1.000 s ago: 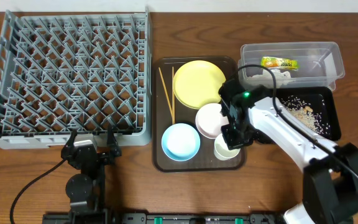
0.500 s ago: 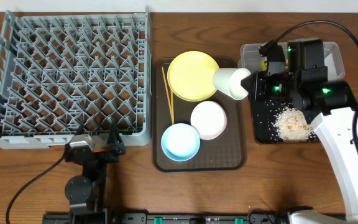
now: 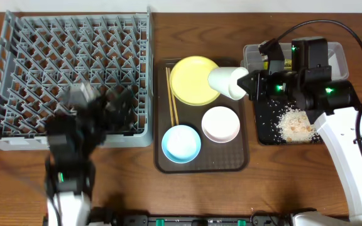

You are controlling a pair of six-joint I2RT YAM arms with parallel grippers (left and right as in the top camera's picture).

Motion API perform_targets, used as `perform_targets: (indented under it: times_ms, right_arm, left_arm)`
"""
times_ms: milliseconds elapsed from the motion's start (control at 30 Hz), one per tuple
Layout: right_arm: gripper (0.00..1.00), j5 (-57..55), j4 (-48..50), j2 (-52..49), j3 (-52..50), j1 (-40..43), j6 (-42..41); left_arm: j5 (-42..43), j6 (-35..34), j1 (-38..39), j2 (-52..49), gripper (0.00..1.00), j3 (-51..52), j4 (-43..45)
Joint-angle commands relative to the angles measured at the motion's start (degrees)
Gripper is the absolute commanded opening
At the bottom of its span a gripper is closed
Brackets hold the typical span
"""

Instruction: Sort waste into correct bins and load items into the dishwasher

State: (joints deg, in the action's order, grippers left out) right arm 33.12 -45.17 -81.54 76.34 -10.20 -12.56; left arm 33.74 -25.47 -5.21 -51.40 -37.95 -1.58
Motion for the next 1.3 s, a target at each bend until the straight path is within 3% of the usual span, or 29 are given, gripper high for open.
perform_targets:
  times_ms: [0, 67, 133, 267, 333, 600, 800, 900, 1100, 1267]
  right_arm:
    - [0.01, 2.62, 1.05, -0.22, 0.11, 0.44, -0.07]
    - [0.01, 3.98, 1.66, -0.22, 0.11, 0.44, -0.07]
    - [0.01, 4.57, 2.03, -0.22, 0.11, 0.44, -0.07]
    - [0.01, 4.76, 2.80, -0.22, 0.11, 0.44, -0.07]
    - [0.01, 5.31, 4.28, -0.46, 0.04, 0.44, -0.31]
    - [0.01, 20.57, 14.64, -7.34, 0.04, 0.37, -0.94]
    - [0.01, 34.84, 22.73, -14.25, 0.04, -0.37, -0.68]
    - [0.01, 39.76, 27.89, -16.94, 0.04, -1.92, -1.86]
    - [0.01, 40.44, 38.01, -19.43, 0.04, -6.51, -6.25]
    - [0.01, 39.71, 39.36, -19.93, 0.04, -10.03, -7.19]
  left_arm:
    - [21.79, -5.79, -0.11, -12.35, 0.98, -8.07, 3.32]
    - [27.96, -13.60, -0.11, -18.56, 0.98, -10.21, 10.29]
    - [30.97, -27.04, -0.11, -23.67, 0.98, -10.56, 17.25]
    - [34.14, -56.22, -0.13, -30.05, 0.98, -10.56, 18.38]
    - [40.54, -63.65, -0.13, -32.13, 0.98, -10.49, 18.43]
    - [47.54, -63.69, -0.11, -34.58, 0.98, -10.27, 20.04]
    - [55.32, -59.04, -0.07, -34.58, 0.98, -10.27, 38.95]
    - [56.37, -59.01, 1.14, -34.40, 0.99, -10.01, 42.75]
    - [56.37, -55.98, 6.38, -34.42, 0.99, -10.01, 43.10]
    - [56.37, -55.76, 7.93, -34.42, 0.99, -10.01, 43.08]
